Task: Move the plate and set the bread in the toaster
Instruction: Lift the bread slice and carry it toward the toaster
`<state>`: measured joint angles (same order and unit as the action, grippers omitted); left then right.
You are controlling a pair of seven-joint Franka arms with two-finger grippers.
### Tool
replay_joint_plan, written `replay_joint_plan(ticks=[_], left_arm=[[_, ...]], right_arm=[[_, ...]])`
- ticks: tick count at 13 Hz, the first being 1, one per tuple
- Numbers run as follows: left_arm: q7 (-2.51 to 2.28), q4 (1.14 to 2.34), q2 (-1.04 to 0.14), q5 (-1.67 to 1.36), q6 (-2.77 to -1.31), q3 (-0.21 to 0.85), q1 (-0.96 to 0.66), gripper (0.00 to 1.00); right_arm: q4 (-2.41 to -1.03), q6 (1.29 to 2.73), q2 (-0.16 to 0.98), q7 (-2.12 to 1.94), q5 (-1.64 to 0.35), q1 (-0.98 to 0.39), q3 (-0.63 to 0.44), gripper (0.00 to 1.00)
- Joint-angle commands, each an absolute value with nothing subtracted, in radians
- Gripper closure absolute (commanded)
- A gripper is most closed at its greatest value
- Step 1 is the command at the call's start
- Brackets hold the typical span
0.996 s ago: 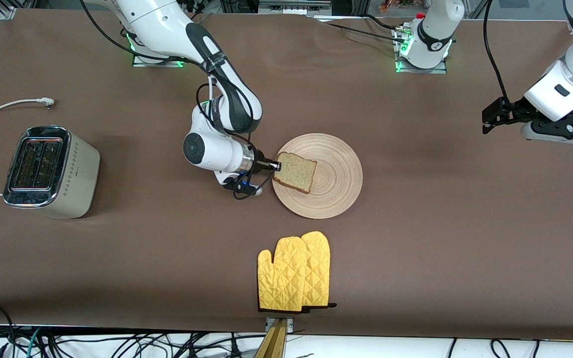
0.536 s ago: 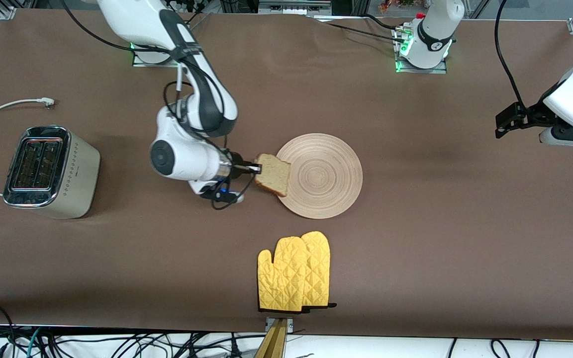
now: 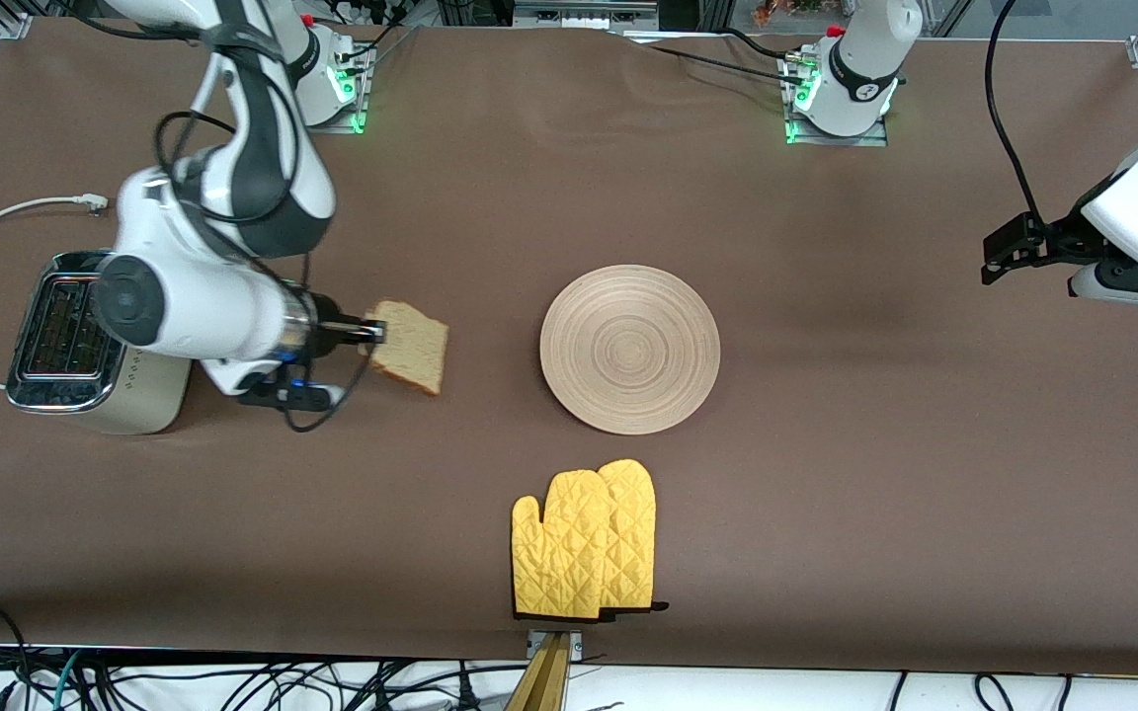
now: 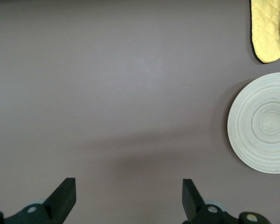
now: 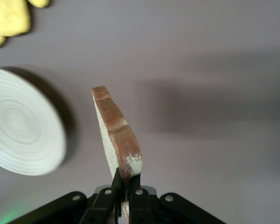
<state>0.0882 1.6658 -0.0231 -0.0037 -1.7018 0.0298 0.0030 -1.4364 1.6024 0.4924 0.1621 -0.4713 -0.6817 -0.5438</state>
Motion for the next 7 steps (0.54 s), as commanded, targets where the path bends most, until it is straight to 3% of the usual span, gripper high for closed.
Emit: replay_joint_plan(ticks=[1,7], left_arm=[[0.110,1.631,-0.038,-0.017,-1.683,0.043,0.005,0.00],[0.115,1.634,-0.037,-0.017,-1.680,0.034,0.018,0.00]], right_arm=[[-1.411,1.458,0.480,0.011,-0.405,-0.684,-0.678,1.00],[-1.381,1.293,0.479,-0.259,-0.229,-0.690,-0.919,1.00]])
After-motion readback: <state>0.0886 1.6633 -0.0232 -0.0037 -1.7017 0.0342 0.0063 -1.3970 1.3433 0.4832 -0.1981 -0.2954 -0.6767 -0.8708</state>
